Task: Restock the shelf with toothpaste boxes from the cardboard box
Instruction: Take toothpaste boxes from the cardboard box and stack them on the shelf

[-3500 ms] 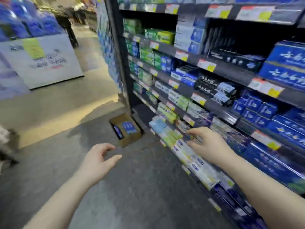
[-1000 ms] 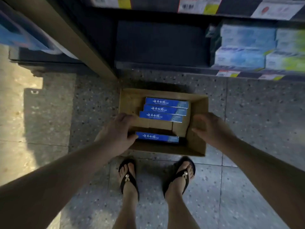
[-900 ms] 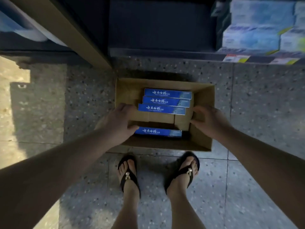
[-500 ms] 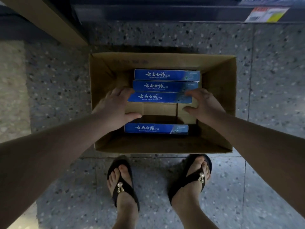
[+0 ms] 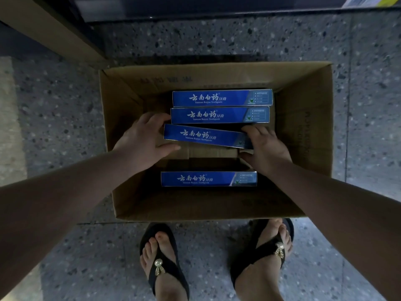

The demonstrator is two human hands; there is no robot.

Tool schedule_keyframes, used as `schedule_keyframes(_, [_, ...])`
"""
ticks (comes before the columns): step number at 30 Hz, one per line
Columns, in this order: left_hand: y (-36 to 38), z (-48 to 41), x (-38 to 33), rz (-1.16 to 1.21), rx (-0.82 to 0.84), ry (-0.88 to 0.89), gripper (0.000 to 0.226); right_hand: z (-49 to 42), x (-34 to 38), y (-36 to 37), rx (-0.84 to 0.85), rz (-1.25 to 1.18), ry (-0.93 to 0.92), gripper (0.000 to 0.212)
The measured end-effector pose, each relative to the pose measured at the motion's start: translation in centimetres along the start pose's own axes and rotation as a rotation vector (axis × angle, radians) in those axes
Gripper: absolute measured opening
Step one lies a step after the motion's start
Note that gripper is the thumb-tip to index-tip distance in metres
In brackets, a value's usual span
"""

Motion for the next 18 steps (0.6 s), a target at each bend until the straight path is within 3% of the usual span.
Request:
schedule_keyframes(9, [-1.5, -1.5, -0.9, 0.017, -0.117, -0.012, 0.042, 5.6, -2.1, -5.0, -0.064, -0.135, -0.054, 0.052])
schedule_keyframes(15, [0.7, -3.9, -2.2, -0.121, 0.046, 0.052, 0.062, 11.4, -4.4, -7.7, -0.129, -0.199, -0.068, 0.048])
schedule_keyframes(18, [2.1, -4.6, -2.5, -0.025, 0.000, -0.001, 0.068, 11.9, -4.6, -7.7, -0.214, -0.271, -0.087, 0.046])
Point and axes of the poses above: each hand's wrist, its own z-axis away from the middle knuckle, its own y-axis out of the palm, x = y × z, the point moved 3 cm from there along -z, towards the middle knuckle, and after that the axes turned 3 degrees about -y, right-handed, at the moved point
